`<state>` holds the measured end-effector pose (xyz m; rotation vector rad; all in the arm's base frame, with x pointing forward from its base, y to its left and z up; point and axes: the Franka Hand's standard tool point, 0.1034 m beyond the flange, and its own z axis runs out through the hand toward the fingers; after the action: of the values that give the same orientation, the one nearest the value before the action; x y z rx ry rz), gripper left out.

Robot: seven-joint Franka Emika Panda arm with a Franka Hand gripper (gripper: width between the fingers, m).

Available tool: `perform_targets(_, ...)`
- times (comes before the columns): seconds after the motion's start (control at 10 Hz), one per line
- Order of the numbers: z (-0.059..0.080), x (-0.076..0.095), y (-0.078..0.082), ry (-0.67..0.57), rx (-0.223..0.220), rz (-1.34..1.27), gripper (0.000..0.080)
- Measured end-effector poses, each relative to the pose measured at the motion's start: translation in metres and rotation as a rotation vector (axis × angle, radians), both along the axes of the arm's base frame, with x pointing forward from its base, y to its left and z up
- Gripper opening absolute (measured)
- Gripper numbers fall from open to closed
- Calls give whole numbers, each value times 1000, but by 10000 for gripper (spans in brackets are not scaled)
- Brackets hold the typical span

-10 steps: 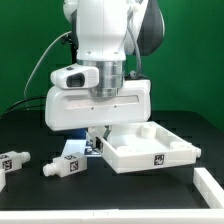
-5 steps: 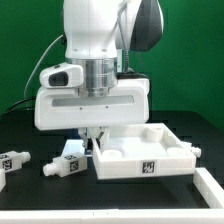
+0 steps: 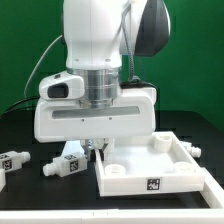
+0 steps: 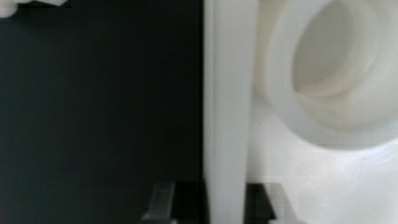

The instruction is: Assemble square table

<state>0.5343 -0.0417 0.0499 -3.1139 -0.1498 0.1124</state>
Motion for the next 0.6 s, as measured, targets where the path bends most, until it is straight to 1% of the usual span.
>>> perform_targets(0.1,-4,1,1,12,3,-20,54)
perform_targets(0.2,-13,10,3,28,9,-40,54)
perform_targets(0.4,-28,35,8,25,13,-42,54)
perform_targets(0.6,-39,35,21,53,12,-45,54)
